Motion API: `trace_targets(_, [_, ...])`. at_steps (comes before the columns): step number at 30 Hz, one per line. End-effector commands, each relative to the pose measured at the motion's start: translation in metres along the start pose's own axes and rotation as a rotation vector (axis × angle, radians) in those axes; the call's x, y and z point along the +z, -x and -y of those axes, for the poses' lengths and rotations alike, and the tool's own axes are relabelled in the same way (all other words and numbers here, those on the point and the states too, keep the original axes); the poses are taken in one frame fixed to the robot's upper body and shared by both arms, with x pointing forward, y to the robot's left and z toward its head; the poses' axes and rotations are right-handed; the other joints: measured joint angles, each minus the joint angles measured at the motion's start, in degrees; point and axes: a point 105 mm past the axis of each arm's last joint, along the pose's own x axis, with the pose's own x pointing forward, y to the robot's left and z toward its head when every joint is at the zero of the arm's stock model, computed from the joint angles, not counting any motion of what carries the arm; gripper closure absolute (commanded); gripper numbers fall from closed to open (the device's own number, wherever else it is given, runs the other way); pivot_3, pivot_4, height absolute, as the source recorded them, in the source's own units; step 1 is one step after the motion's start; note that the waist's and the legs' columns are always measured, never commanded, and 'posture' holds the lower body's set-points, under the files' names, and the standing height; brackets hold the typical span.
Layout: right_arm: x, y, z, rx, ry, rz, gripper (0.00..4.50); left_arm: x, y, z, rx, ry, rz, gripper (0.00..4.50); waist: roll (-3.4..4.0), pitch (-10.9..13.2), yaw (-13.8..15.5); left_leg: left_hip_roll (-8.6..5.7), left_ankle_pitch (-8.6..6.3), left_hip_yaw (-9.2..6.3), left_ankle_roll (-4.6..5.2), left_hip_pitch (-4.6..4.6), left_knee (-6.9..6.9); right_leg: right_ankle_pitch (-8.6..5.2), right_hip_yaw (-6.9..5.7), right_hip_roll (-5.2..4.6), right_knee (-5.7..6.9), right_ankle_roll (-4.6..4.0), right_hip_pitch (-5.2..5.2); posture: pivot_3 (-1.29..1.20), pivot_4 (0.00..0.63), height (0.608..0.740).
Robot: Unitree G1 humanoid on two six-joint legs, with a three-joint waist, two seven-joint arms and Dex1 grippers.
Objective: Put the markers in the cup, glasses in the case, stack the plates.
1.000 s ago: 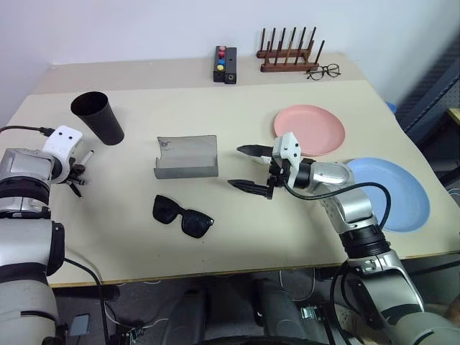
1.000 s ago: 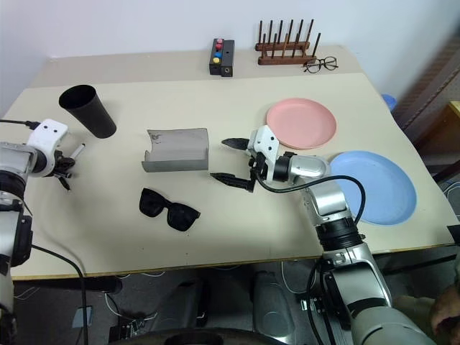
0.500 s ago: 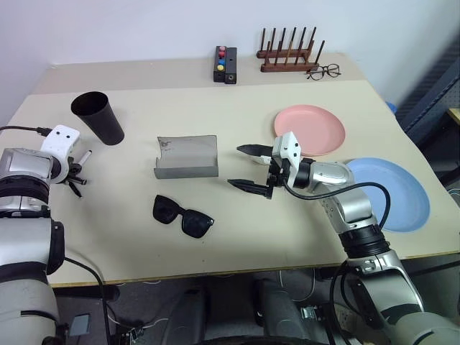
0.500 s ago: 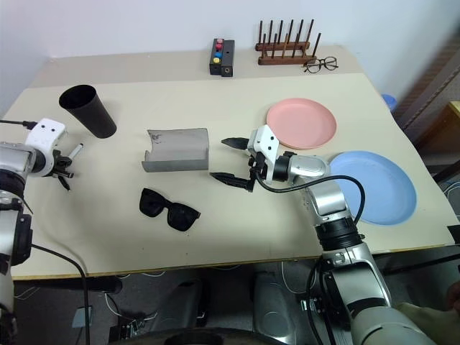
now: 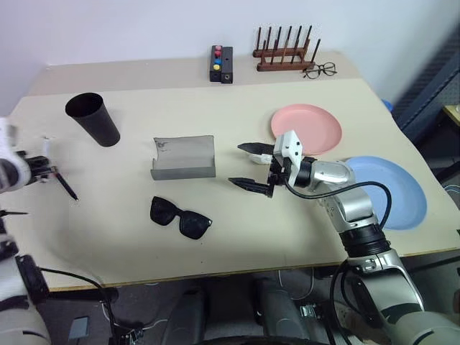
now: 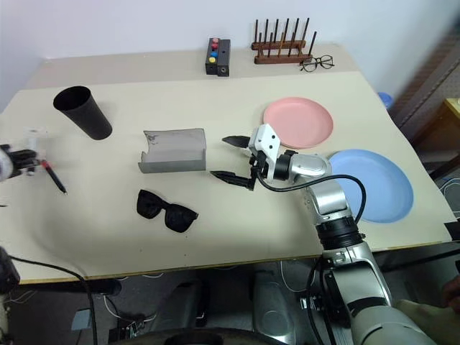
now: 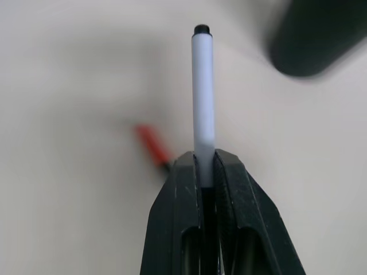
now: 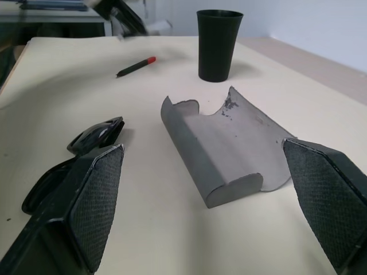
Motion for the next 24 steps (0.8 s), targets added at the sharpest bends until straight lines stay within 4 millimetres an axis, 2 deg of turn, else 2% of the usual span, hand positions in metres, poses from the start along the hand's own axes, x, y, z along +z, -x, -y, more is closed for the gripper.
trace_targets(1, [0.014, 0.002, 0.007, -0.009, 0.036, 0.049, 0.00, 0.016, 0.037, -0.040, 0.203, 0.080, 0.229, 4.47, 0.00, 0.0, 0.2, 0.00, 0.00, 0.01, 0.00, 0.06, -0.02, 0.00, 0.01, -0.02, -0.02, 0.00, 0.04, 0.00, 0.150, 0.740])
trace_targets(4, [0.016, 0.000, 0.009, -0.005, 0.033, 0.061, 0.00, 0.026, 0.055, -0.061, 0.328, 0.087, 0.422, 4.47, -0.04, 0.0, 0.9, 0.00, 0.00, 0.01, -0.03, 0.11, 0.00, 0.01, -0.01, -0.04, -0.07, -0.01, 0.11, 0.00, 0.150, 0.740])
trace_targets(7, [0.017, -0.001, 0.011, 0.003, 0.032, 0.065, 0.00, 0.046, 0.062, -0.056, 0.314, 0.145, 0.609, 4.47, -0.14, -0.1, 1.8, -0.01, 0.05, 0.04, -0.13, 0.09, 0.04, 0.03, -0.10, -0.04, -0.09, -0.05, 0.17, 0.00, 0.150, 0.740])
trace_targets(11, [0.024, -0.002, 0.014, 0.005, 0.024, 0.090, 0.00, 0.078, 0.069, -0.035, 0.267, 0.198, 0.847, 4.47, -0.25, -0.1, 3.0, -0.03, 0.08, 0.00, -0.17, 0.09, 0.16, 0.06, -0.19, -0.07, -0.17, -0.07, 0.33, 0.00, 0.150, 0.740])
trace_targets(14, [0.029, -0.002, 0.019, -0.008, 0.023, 0.112, 0.00, 0.092, 0.064, -0.019, 0.242, 0.227, 0.940, 4.47, -0.27, -0.1, 2.8, -0.12, 0.08, 0.04, -0.17, 0.10, 0.17, 0.06, -0.18, -0.10, -0.20, -0.07, 0.37, 0.00, 0.150, 0.740])
trace_targets(18, [0.031, 0.000, 0.023, -0.022, 0.033, 0.114, 0.00, 0.116, 0.055, 0.013, 0.161, 0.203, 1.058, 4.47, -0.27, -0.1, 2.6, -0.17, 0.08, 0.06, -0.17, 0.10, 0.10, 0.06, -0.18, -0.03, -0.18, -0.07, 0.30, 0.00, 0.150, 0.740])
trace_targets(24, [0.032, -0.001, 0.026, -0.038, 0.038, 0.121, 0.00, 0.138, 0.037, 0.065, 0.077, 0.091, 1.178, 4.47, -0.27, -0.1, 2.4, -0.18, 0.08, 0.12, -0.16, 0.07, 0.08, 0.06, -0.16, -0.02, -0.19, -0.06, 0.26, 0.00, 0.150, 0.740])
